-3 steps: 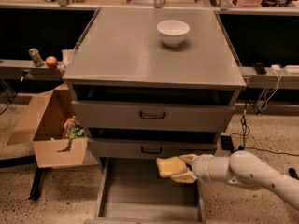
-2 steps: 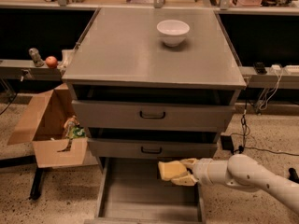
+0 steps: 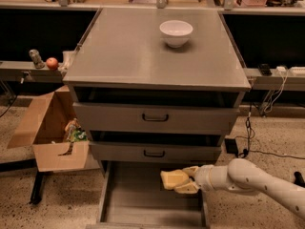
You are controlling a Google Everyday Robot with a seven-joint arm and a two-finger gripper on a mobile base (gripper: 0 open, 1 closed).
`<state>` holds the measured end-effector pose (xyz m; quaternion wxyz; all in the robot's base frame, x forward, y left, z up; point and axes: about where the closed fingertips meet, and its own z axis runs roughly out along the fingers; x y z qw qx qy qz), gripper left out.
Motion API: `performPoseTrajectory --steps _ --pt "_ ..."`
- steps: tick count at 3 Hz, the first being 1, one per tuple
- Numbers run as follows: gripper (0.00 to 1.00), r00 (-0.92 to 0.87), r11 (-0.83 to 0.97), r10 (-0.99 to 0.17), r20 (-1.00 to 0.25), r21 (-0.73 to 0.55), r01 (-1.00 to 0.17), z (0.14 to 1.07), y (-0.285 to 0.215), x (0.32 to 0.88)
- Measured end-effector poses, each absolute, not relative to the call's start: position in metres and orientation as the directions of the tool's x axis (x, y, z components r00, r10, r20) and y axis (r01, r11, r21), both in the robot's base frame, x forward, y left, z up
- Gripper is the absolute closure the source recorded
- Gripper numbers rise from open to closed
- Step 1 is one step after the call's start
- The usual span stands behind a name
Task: Place sponge into bottom drawer
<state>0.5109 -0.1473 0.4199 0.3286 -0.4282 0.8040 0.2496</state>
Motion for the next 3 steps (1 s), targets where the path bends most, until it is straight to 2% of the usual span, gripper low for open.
performPoseTrajectory --steps 2,3 --pt "1.0 -0.456 0.578 -0.505 -0.733 0.105 -0.809 0.328 -0.183 0.503" --pt "1.0 -0.479 0.568 -0.52 -0.707 0.133 -0.812 0.293 -0.185 0.502"
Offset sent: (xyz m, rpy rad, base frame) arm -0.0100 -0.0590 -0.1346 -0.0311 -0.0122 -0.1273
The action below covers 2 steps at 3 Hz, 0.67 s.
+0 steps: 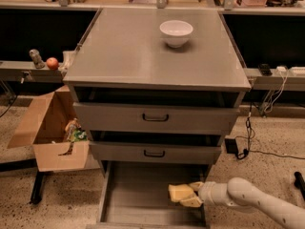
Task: Place sponge into bottom drawer
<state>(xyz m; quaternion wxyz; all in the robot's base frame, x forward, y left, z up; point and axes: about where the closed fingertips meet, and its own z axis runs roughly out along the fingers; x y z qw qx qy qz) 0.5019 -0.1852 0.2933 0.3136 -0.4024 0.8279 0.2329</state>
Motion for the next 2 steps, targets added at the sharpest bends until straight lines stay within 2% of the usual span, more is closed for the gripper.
performPoseTrajectory --steps 1,2 --pt "1.0 -0.498 0.533 -0.559 -0.663 0.172 -0.828 0.264 -0.178 0.499" --pt "0.84 -0.511 0.49 -0.6 -0.616 0.222 -0.843 0.24 -0.169 0.497"
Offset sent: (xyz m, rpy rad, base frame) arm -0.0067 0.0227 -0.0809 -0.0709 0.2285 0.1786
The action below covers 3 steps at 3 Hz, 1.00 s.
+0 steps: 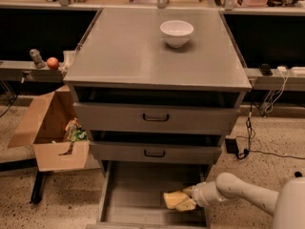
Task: Place sponge into bottom drawer
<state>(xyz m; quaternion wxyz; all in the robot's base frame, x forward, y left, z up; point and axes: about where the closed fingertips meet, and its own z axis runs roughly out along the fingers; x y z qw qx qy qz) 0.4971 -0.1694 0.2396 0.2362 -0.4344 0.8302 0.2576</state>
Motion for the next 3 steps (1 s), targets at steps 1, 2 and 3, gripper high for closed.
performPoseTrajectory --steps 1,2,3 --pt "0.6 -0.526 0.444 -0.628 -0.573 0.291 -0.847 0.221 -0.163 0.494" --pt "0.37 -0.533 0.411 -0.647 -0.545 0.34 -0.846 0.211 -0.159 0.493" --pt "0.14 -0.531 0.384 -0.661 -0.531 0.369 -0.847 0.206 -0.155 0.49"
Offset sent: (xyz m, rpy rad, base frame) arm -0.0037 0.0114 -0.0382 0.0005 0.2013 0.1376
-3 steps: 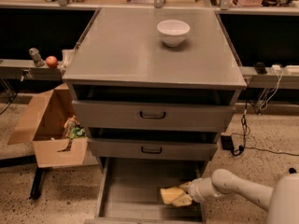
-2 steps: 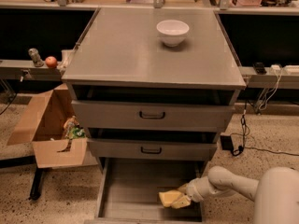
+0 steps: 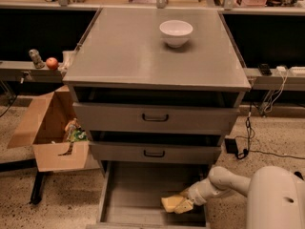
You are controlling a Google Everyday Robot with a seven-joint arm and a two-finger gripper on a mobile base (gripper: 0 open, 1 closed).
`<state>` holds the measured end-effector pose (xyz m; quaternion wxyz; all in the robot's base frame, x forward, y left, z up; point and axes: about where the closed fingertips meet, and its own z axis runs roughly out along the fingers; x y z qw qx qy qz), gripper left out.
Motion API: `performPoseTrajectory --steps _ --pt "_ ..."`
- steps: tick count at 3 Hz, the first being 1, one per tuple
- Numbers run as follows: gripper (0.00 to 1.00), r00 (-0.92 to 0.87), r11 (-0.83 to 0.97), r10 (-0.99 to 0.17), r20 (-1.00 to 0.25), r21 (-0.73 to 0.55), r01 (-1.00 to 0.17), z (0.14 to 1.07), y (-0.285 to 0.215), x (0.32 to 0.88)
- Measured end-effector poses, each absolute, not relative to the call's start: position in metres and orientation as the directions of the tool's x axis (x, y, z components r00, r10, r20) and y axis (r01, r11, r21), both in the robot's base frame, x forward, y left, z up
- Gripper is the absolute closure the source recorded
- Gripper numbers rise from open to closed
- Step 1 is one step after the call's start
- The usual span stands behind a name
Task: Place sponge into bottom drawer
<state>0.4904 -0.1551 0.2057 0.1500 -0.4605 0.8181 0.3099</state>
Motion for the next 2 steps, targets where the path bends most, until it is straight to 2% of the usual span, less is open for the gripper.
performPoseTrajectory --steps 1,2 --pt "0.0 -0.527 0.365 -0.666 -0.529 0.385 -0.848 0.2037 -0.1528 0.4888" --pt "0.0 -0.521 0.346 -0.662 -0.539 0.397 -0.85 0.2042 -0.1512 0.4879"
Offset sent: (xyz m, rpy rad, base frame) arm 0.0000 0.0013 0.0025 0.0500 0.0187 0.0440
